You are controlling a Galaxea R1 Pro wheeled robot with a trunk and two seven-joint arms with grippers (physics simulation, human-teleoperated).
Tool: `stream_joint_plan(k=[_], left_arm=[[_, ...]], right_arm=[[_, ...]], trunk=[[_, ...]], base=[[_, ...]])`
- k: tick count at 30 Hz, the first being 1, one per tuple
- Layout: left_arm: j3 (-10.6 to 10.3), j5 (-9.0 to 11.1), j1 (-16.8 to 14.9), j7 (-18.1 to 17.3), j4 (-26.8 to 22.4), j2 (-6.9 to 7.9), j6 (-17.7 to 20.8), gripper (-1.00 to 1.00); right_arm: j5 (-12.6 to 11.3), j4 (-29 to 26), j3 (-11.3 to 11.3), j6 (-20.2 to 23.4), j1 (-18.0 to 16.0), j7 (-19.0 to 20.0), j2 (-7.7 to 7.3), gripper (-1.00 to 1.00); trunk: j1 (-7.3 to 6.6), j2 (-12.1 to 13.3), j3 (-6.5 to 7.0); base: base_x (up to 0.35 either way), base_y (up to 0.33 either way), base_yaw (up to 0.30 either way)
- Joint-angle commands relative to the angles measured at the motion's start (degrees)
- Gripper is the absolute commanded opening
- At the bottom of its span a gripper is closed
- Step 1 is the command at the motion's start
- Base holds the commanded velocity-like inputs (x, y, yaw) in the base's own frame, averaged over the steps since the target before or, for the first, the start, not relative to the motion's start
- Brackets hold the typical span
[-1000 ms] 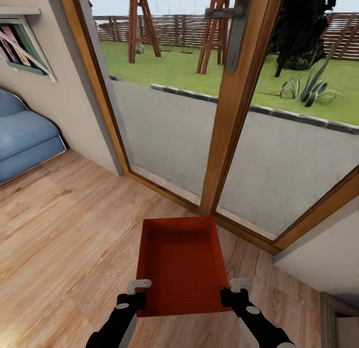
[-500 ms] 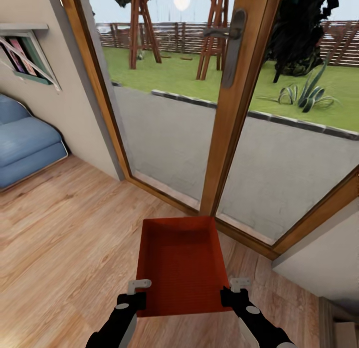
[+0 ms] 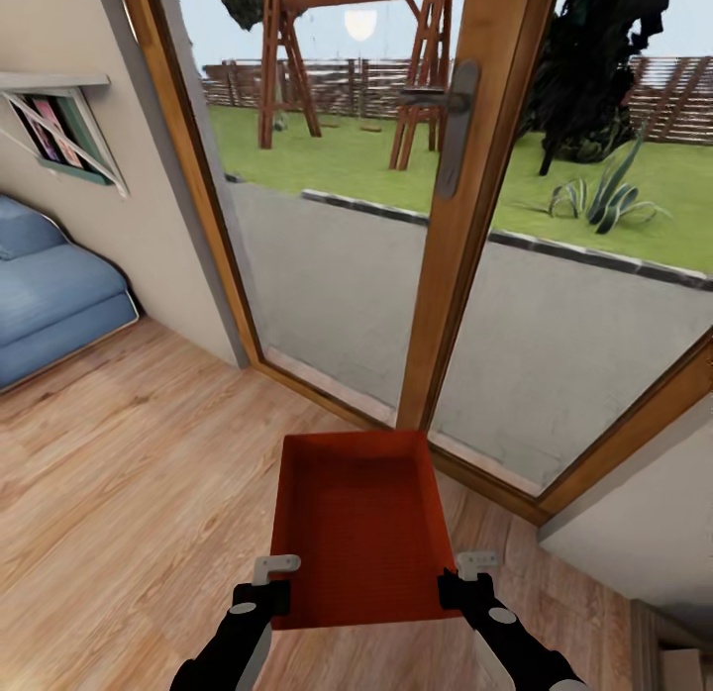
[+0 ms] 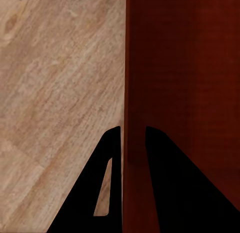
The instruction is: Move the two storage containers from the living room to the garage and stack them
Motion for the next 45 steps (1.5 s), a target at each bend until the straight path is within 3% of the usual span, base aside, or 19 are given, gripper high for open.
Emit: stream_joint_plan(k=[1, 45], left_arm=[[-0.16, -0.74, 0.01, 0.15, -0.09, -0.07, 0.38, -1.0], [-0.16, -0.74, 0.0, 0.15, -0.09, -0.07, 0.38, -1.0]], right_arm=[[-0.68, 0.1, 0.28, -0.25, -0.08, -0.11, -0.42, -1.0], [-0.67, 0.1, 0.24, -0.25, -0.08, -0.11, -0.42, -1.0]], trunk=[[-0.23, 0.39, 0.24], [-9.89, 18.04, 12.07]], base=[[0.0, 0.0, 0.0], [0.0, 0.0, 0.0]])
